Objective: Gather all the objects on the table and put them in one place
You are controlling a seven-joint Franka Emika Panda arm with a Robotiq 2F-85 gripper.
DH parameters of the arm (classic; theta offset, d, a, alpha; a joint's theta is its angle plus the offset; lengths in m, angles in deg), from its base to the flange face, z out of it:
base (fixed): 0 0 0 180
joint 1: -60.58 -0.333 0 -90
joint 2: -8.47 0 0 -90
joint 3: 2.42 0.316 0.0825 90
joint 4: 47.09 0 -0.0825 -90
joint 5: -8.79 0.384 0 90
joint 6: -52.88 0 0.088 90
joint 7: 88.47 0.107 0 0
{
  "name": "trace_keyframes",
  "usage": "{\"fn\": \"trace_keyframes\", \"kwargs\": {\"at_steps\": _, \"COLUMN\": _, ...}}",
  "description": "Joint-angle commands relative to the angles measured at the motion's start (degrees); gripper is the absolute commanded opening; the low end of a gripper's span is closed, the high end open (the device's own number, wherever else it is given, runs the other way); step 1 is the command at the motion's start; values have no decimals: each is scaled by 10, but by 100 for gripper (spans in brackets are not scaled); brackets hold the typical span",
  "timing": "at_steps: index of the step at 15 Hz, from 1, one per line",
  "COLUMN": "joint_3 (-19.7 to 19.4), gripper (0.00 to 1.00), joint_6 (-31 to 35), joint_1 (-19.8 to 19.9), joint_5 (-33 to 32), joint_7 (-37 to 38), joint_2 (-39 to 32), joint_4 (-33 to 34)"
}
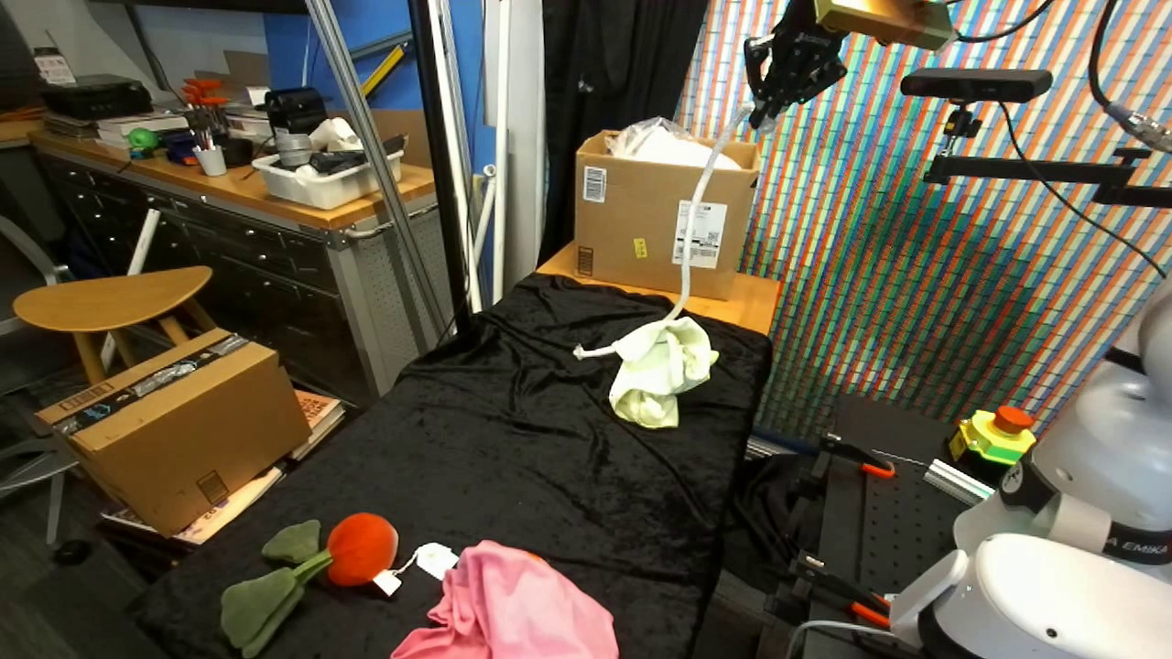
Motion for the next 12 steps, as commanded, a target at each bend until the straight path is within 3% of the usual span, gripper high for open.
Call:
{"fn": "trace_keyframes", "kwargs": {"at_steps": 1, "joint_3": 16, "gripper": 9, "joint_6": -63, "joint_1": -28, "joint_5": -23, "joint_7": -30, "joint_2": -24, "joint_4": 21}}
{"fn": "trace_keyframes", "kwargs": {"at_steps": 5, "joint_3": 31, "gripper": 9, "joint_6": -127, "joint_1": -73, "joint_5": -30, "joint_7": -71, "joint_2": -64, "joint_4": 36}}
{"fn": "trace_keyframes", "kwargs": {"at_steps": 12, "joint_3": 44, "gripper": 9, "joint_6": -184, "joint_1": -152, "joint_5": -40, "joint_7": -159, "joint_2": -167, "joint_4": 78}}
